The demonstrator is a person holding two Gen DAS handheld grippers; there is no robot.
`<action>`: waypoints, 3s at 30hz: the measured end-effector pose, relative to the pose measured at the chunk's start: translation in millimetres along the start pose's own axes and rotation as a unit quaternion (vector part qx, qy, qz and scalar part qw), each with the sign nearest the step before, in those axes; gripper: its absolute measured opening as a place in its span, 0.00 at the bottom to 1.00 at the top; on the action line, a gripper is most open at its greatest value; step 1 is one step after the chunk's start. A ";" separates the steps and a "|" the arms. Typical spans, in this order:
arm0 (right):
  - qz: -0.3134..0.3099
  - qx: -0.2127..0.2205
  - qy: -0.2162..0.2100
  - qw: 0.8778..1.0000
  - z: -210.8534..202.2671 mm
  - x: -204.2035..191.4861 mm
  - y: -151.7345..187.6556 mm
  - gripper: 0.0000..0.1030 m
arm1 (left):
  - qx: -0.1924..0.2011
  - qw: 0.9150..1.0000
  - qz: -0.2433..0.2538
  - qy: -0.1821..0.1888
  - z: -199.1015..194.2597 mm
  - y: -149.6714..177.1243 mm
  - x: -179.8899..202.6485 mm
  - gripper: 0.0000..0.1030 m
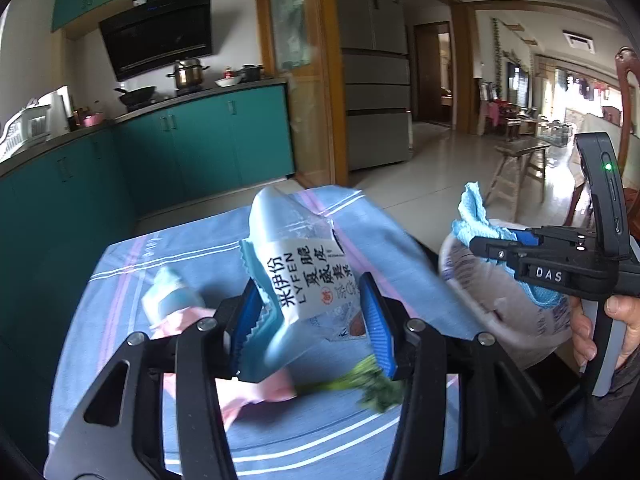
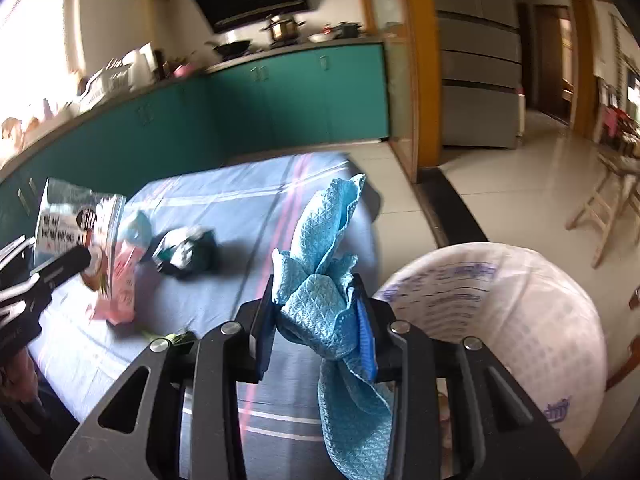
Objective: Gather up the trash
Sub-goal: 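Carry the snack bag and blue cloth over the wastebasket and open both tools, then grasp the blue face mask with the left tool while the right tool grasps the clear plastic bag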
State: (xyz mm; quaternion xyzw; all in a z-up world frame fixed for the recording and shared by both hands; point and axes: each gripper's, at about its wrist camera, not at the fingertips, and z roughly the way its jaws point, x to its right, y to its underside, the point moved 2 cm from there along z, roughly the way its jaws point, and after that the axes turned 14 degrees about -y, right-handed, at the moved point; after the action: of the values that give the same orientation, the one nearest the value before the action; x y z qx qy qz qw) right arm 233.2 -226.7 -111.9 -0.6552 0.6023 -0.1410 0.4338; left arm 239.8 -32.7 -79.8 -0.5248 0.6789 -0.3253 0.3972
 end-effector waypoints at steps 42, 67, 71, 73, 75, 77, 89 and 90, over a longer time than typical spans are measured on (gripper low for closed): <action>0.099 -0.026 -0.049 0.994 47.6 1.0 -35.9 0.75 | -0.171 0.973 -0.126 -0.091 133.6 -11.7 -128.9 0.83; -0.053 -0.132 -0.070 0.987 170.7 -116.3 -29.7 0.62 | -0.216 0.966 -0.127 -0.058 154.6 22.2 -140.4 0.41; -0.047 -0.104 -0.073 0.991 145.6 -109.6 -31.9 0.62 | -0.180 0.972 -0.096 -0.117 132.8 13.7 -134.9 0.40; -0.052 -0.090 -0.074 0.992 130.4 -105.9 -31.8 0.62 | -0.153 0.976 -0.082 -0.128 117.2 7.1 -128.4 0.40; -0.058 -0.071 -0.070 0.993 112.8 -99.8 -31.2 0.62 | -0.117 0.981 -0.070 -0.138 98.1 -2.0 -121.9 0.40; -0.052 -0.053 -0.076 0.994 96.6 -91.2 -31.4 0.62 | -0.087 0.984 -0.058 -0.147 84.3 -8.8 -115.7 0.40; -0.034 -0.055 -0.067 0.996 69.3 -60.6 -7.7 0.62 | -0.010 0.986 -0.053 -0.157 48.4 -25.6 -98.7 0.40; -0.040 -0.056 -0.065 0.995 69.6 -63.4 -6.4 0.62 | -0.009 0.986 -0.054 -0.155 47.0 -26.0 -97.8 0.40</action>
State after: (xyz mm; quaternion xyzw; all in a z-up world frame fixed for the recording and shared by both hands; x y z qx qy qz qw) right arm 271.8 -141.8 -126.4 -0.7100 0.5529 -0.0813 0.4286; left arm 306.1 54.9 -60.3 -0.6085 0.5826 -0.2550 0.4747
